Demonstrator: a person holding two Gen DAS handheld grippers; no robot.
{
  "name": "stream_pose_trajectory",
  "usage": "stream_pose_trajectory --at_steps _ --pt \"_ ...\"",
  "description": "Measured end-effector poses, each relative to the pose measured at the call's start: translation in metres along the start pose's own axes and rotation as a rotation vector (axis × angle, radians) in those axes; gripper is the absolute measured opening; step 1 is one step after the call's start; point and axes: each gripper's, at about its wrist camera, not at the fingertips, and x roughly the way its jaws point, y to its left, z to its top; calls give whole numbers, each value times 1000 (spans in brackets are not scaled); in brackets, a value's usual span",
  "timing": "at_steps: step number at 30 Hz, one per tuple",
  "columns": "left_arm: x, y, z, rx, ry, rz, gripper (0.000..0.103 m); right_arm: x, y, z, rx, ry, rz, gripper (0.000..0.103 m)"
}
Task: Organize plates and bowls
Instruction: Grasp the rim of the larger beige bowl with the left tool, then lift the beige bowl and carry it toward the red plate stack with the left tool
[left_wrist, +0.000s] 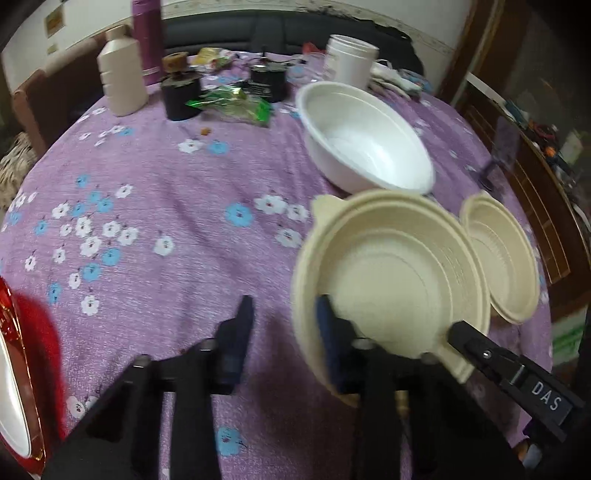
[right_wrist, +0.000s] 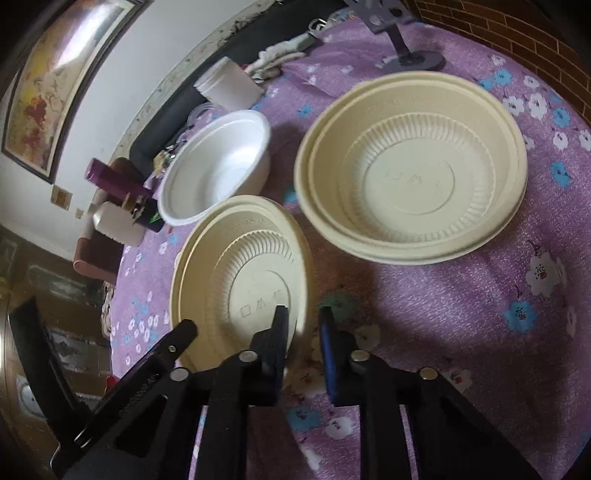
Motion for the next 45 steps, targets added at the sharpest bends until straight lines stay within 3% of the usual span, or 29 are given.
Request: stream_pose_trajectory --at_steps 1,2,14,18,28,38,42,44,45 --pt "-2 -2 -2 12 2 3 13 -2 3 -2 -13 -4 -5 11" --pt "-4 -4 -4 20 2 9 12 -5 9 -6 -36 -14 -15 10" --pt "-38 13 -30 10 -49 9 12 -29 23 -37 -91 -39 18 10" --pt "-45 23 -39 -3 -28 9 12 -34 27 -49 -102 -36 35 10" --pt "-67 41 -53 -17 -74 1 10 -31 36 -71 -124 -6 39 8" --pt "-58 66 -58 -54 -28 -11 8 -25 42 -77 -141 7 30 8" --pt "-48 81 -54 -89 29 -90 10 -25 41 -76 -137 7 34 9" --pt "-41 81 -50 -84 86 -154 23 -24 41 -75 -135 9 33 8" --pt "-35 81 -49 -85 126 -182 36 -23 40 -74 -131 12 35 8"
